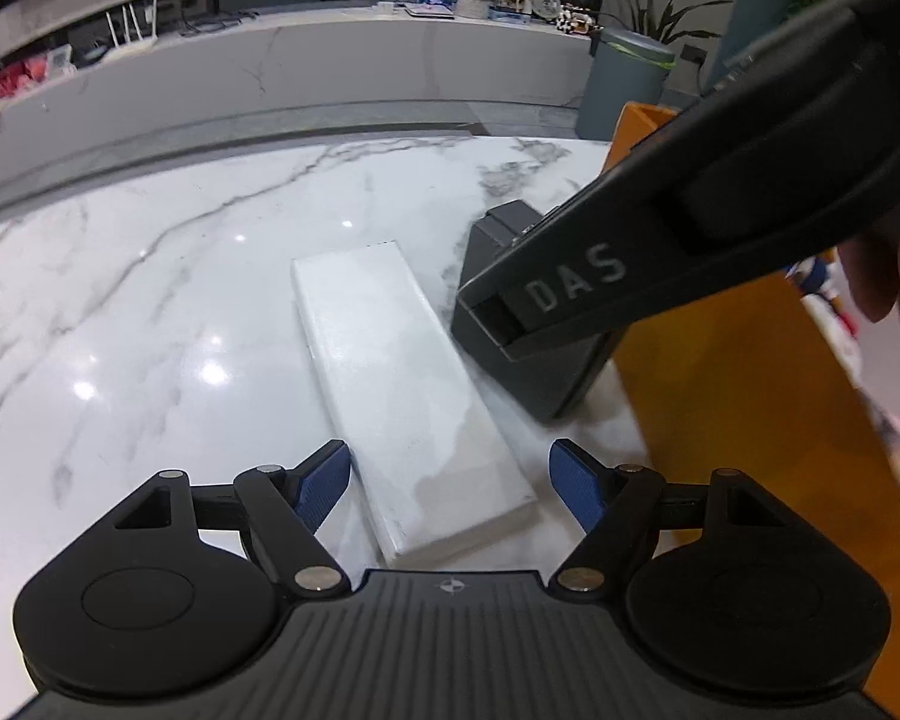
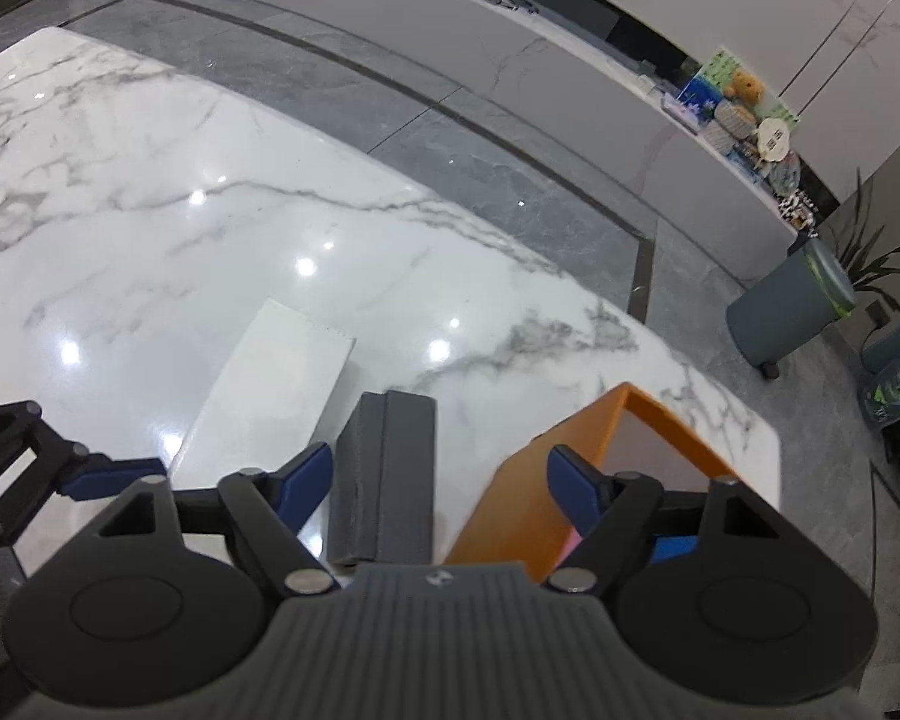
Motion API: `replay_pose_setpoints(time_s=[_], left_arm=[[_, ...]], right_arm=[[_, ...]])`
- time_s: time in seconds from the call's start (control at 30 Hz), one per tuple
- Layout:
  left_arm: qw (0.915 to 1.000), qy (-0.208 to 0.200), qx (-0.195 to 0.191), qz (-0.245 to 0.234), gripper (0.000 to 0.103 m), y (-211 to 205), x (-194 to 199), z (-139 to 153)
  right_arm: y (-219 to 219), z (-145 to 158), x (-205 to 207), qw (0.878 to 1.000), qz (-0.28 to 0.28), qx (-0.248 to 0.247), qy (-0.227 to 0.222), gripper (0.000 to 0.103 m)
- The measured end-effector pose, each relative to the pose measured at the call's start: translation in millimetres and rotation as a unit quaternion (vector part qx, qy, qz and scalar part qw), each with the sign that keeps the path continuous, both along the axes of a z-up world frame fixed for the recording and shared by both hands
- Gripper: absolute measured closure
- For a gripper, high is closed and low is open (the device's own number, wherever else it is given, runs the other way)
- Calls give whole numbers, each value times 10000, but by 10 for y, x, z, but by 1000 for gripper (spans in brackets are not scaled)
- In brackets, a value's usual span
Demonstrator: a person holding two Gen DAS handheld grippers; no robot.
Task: Organize objects
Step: 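Grasp the white case with the left tool while the right tool grasps the dark grey box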
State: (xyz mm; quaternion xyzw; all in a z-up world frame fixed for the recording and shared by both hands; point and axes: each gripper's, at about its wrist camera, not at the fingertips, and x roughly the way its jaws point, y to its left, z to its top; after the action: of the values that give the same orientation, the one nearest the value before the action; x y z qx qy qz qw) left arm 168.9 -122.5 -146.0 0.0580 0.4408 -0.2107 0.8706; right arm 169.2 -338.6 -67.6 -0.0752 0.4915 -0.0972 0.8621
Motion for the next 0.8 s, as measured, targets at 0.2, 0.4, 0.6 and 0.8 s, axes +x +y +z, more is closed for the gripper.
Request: replay_pose_setpoints(time_s=[0.2, 0.4, 0.6, 0.8], left_arm=[[9997, 91, -235, 28, 20, 136, 28, -116], [9991, 254, -331, 38, 27, 375, -154, -70], [9984, 519, -220, 77, 30, 803, -540, 58], [9951, 926, -113, 321, 30, 1387, -895, 165]], right_arm=[[61, -162, 82, 9996, 120, -178, 174, 45], [147, -211, 72, 9997, 74, -49, 236, 65], [255, -92, -1, 9971, -22, 741, 185, 67], [349, -69, -37, 9657, -44, 2571, 358, 66]])
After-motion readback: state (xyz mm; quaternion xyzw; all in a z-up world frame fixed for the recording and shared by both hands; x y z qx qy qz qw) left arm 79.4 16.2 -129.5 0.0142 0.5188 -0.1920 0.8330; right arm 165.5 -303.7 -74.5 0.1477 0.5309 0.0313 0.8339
